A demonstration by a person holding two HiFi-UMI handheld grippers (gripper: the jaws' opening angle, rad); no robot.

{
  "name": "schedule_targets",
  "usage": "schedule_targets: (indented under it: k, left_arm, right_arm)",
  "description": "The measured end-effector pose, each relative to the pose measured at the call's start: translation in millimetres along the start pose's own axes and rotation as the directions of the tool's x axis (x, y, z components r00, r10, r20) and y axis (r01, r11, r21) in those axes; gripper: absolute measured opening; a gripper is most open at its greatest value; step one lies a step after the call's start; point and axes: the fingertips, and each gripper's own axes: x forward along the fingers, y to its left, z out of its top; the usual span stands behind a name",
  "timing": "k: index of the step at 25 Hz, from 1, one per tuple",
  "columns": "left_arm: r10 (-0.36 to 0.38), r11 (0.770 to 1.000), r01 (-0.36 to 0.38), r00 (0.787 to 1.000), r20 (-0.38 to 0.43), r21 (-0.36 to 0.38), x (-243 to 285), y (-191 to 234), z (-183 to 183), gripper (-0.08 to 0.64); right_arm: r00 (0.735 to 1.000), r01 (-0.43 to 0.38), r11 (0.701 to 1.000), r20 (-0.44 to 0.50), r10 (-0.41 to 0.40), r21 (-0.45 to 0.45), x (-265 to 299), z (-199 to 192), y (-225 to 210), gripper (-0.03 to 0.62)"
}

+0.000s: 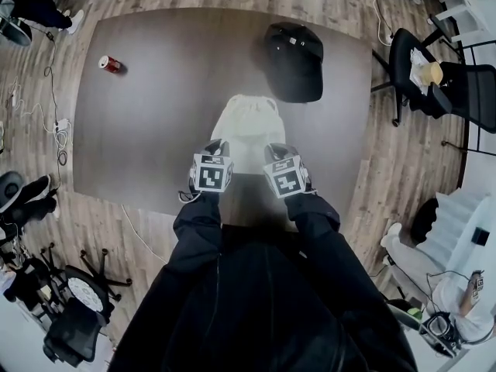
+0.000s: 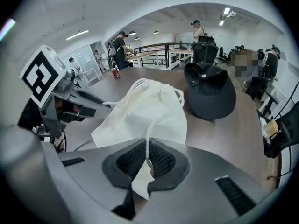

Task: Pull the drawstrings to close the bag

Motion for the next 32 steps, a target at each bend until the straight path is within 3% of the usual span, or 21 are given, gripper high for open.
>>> schedule_targets:
  k: [2, 3, 7, 10, 14, 21, 27, 32]
  left_arm:
    - [-0.024, 1.0, 0.024, 1.0, -0.012, 0.004, 2.8, -4.2, -4.5, 0.063]
    - [-0.034, 0.999, 0.034, 0.999, -0.016, 0.001, 2.7, -6.0, -6.4, 0.155]
    - [-0.047, 0.998, 0.048, 0.999, 0.021, -0.035, -11.8, -10.8, -6.4, 0.239]
    - [-0.035, 0.997, 0.041, 0.995, 0.096, -0.062, -35.4, -14.7, 1.9, 0.242]
    - [-0.003, 0.996, 0.023, 0.973, 0.23, -0.085, -77.2, -26.8, 27.3, 0.242]
    - [0.041, 0.998, -0.012, 0.9, 0.434, -0.069, -143.7, -67.5, 90.2, 0.179]
    - [0.085, 0.996, -0.065, 0.813, 0.577, -0.054, -199.5, -95.9, 136.8, 0.069]
    - [0.099, 0.994, -0.104, 0.752, 0.652, -0.031, -239.2, -120.5, 153.4, 0.032]
  right_arm:
    - [1.0, -0.025, 1.0, -0.008, 0.025, 0.008, 1.9, -5.1, 4.2, 0.057]
    - [0.999, -0.039, 0.999, -0.01, 0.039, 0.016, 0.8, -6.7, 6.0, 0.116]
    - [0.997, -0.061, 0.997, 0.052, 0.058, 0.045, -16.1, -4.0, 4.2, 0.278]
    - [0.988, -0.077, 0.995, 0.138, 0.068, 0.058, -40.0, 11.6, 6.5, 0.293]
    - [0.961, -0.068, 0.998, 0.268, 0.068, -0.007, -80.2, 47.2, 15.4, 0.293]
    - [0.874, -0.017, 0.998, 0.485, 0.041, -0.053, -163.4, 107.7, 23.0, 0.179]
    - [0.793, 0.055, 0.996, 0.609, -0.001, -0.07, -223.2, 142.2, 22.0, 0.06]
    - [0.74, 0.085, 0.993, 0.673, -0.01, -0.079, -268.5, 157.0, 27.5, 0.023]
